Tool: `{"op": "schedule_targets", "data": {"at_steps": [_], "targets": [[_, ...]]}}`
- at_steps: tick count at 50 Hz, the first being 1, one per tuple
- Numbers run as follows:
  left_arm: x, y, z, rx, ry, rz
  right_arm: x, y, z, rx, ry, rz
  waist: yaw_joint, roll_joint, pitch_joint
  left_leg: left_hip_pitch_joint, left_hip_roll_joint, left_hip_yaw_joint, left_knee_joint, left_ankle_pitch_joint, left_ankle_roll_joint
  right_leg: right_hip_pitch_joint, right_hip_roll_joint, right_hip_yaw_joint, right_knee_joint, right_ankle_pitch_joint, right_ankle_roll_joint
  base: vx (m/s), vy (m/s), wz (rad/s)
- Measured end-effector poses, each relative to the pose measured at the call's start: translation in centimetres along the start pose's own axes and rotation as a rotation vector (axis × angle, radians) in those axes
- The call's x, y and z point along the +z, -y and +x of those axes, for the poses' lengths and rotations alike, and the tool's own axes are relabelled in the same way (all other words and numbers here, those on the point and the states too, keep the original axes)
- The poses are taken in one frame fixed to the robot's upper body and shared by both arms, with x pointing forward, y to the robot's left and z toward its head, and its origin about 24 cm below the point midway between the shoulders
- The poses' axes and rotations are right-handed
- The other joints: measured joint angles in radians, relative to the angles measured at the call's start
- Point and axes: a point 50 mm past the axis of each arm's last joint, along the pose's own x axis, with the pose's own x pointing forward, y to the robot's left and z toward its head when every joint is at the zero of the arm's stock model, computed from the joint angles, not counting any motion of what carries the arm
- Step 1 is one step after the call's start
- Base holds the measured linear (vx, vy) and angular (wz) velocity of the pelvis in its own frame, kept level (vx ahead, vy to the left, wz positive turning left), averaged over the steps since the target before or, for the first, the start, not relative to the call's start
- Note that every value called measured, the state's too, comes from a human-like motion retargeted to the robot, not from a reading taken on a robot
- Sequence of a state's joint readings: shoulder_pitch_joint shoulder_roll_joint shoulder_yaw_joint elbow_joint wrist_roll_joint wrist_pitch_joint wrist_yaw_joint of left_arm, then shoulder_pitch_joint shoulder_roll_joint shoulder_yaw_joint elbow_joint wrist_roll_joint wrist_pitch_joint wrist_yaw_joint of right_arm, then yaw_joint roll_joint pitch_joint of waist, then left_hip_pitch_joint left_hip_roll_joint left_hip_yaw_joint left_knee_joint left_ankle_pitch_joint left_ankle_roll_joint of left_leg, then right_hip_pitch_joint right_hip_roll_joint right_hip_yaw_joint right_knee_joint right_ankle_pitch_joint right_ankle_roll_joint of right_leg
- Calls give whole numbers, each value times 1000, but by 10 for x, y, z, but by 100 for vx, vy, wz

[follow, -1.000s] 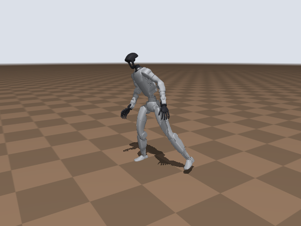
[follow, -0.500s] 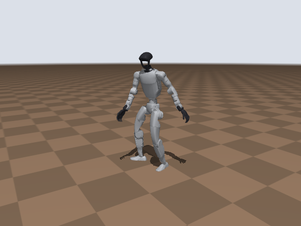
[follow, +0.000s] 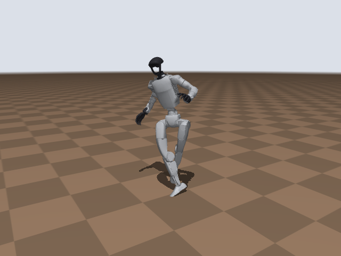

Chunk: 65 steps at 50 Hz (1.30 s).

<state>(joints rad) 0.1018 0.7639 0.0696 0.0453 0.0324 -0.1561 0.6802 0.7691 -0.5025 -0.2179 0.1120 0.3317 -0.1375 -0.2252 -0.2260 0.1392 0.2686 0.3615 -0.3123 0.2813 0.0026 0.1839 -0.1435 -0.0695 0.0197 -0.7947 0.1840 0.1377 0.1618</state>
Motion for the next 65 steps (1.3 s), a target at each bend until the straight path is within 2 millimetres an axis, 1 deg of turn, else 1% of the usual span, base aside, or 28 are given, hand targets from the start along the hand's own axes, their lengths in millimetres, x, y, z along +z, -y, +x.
{"op": "schedule_targets", "data": {"at_steps": [2,3,5,7,10,12,15,18,20,23,25,27,29,30,32,33,35,37,40,43,45,47,51,52,55,58,61,65], "targets": [[2,-17,2,36,-20,-56,-19,7,-5,-8,-114,16,19,-149,19,-38,-25,96,279,-138,82,50,-126,113,-50,-119,18,47,63,20],[3,-27,5,53,-29,-85,-25,6,-3,-19,-153,36,29,-205,37,-99,6,151,474,-221,85,57,-178,162,-57,-221,10,37,62,8],[-8,-39,0,48,-91,-86,-37,6,1,-59,-218,47,44,-238,57,-226,156,211,849,-374,74,54,-225,204,-24,-456,-50,29,64,-4],[-42,-44,-28,-12,-237,29,-38,10,16,-158,-210,47,44,-118,47,-408,485,209,1213,-473,22,-39,-166,216,119,-642,-184,21,69,-46],[-103,-26,-92,-159,-604,133,-29,-7,60,-276,-260,29,77,-39,123,-482,765,148,1292,-559,60,-120,-171,278,331,-728,-217,13,61,-131],[-135,-4,-146,-377,-826,221,-5,-32,92,-255,-249,-10,93,-36,167,-516,825,59,1171,-576,79,-136,-179,331,358,-724,-195,6,52,-145],[-157,16,-226,-820,-986,438,48,-82,120,-109,-81,-119,139,-66,211,-489,772,-145,782,-462,82,-107,-174,423,269,-663,-165,4,49,-154],[-155,17,-293,-1067,-1084,542,114,-117,118,43,263,-219,208,-54,219,-413,775,-316,322,-273,-18,-112,-158,496,213,-615,-145,9,60,-140],[-147,14,-329,-1023,-1254,437,157,-148,114,144,433,-247,233,-56,209,-383,810,-363,89,-212,-105,-125,-156,529,200,-598,-109,8,70,-110],[-132,28,-356,-1023,-1413,249,217,-155,101,223,668,-269,271,-88,203,-444,723,-239,-32,-239,-118,-202,-297,597,260,-594,-41,4,83,-43],[-128,32,-364,-1018,-1470,181,248,-176,99,244,722,-235,265,-105,182,-499,673,-70,-47,-270,-118,-239,-371,614,268,-572,2,1,80,2],[-124,30,-375,-1073,-1498,183,264,-186,97,253,742,-215,292,-56,170,-509,721,21,-14,-252,-118,-238,-342,624,282,-572,-26,11,58,-58],[-122,27,-383,-1116,-1512,208,272,-193,98,240,728,-198,348,17,178,-487,811,9,42,-193,-105,-199,-264,644,269,-561,-78,15,51,-111],[-123,28,-381,-1141,-1504,223,276,-191,100,218,721,-191,376,39,185,-490,829,-11,79,-170,-86,-189,-251,660,264,-551,-98,10,58,-78],[-128,27,-374,-1087,-1512,236,279,-209,106,184,612,-176,382,2,195,-524,809,-31,221,-243,-62,-157,-290,691,227,-518,-90,10,59,-43],[-133,27,-365,-1084,-1487,255,274,-209,109,156,574,-159,405,-18,204,-543,789,-33,296,-294,-54,-141,-318,707,204,-500,-85,11,59,-26],[-145,25,-341,-1037,-1441,286,258,-210,113,117,467,-96,450,-62,208,-561,739,-23,400,-374,-34,-101,-378,723,136,-448,-60,12,59,-16],[-157,21,-313,-915,-1414,291,239,-222,113,143,346,-45,482,-112,192,-560,680,-2,435,-432,7,-54,-441,709,42,-374,-12,14,60,1],[-169,14,-265,-751,-1323,277,203,-229,108,222,262,39,539,-171,155,-619,618,-4,578,-559,107,-45,-531,669,38,-298,48,19,64,30],[-168,27,-211,-628,-1169,249,180,-226,105,274,233,31,577,-198,150,-647,551,-17,634,-620,143,4,-588,591,-50,-158,16,10,68,24],[-163,37,-186,-622,-1081,240,161,-222,104,282,199,11,591,-182,153,-635,534,-20,679,-663,180,-5,-616,506,28,-86,-13,12,78,5],[-158,49,-166,-655,-1013,247,143,-216,106,281,156,-14,603,-153,166,-590,529,-11,691,-694,201,-43,-615,428,146,-84,-21,9,79,-23],[-148,68,-126,-697,-916,276,119,-207,110,283,68,-75,615,-149,191,-498,488,46,627,-701,184,-191,-507,365,243,-214,55,4,71,-44],[-145,72,-115,-698,-892,279,117,-205,112,282,59,-93,610,-159,192,-480,465,65,587,-686,173,-222,-473,312,224,-224,56,-1,69,-45],[-132,83,-83,-709,-798,265,117,-198,115,268,81,-111,543,-188,182,-436,377,83,416,-599,119,-244,-340,54,68,-236,-2,-2,71,25],[-111,96,-47,-769,-672,245,115,-181,117,265,104,-26,370,-191,178,-374,274,-19,225,-495,73,-236,-168,-80,-56,-238,-3,4,72,188],[-81,111,-6,-857,-494,299,98,-149,119,242,75,99,175,-176,175,-322,192,-164,117,-435,47,-272,-47,-97,0,-200,14,18,71,267],[-17,132,46,-837,-135,423,55,-81,112,24,1,250,-70,-102,163,-283,129,-355,83,-410,-37,-351,94,-94,145,-188,29,42,65,282]]}}
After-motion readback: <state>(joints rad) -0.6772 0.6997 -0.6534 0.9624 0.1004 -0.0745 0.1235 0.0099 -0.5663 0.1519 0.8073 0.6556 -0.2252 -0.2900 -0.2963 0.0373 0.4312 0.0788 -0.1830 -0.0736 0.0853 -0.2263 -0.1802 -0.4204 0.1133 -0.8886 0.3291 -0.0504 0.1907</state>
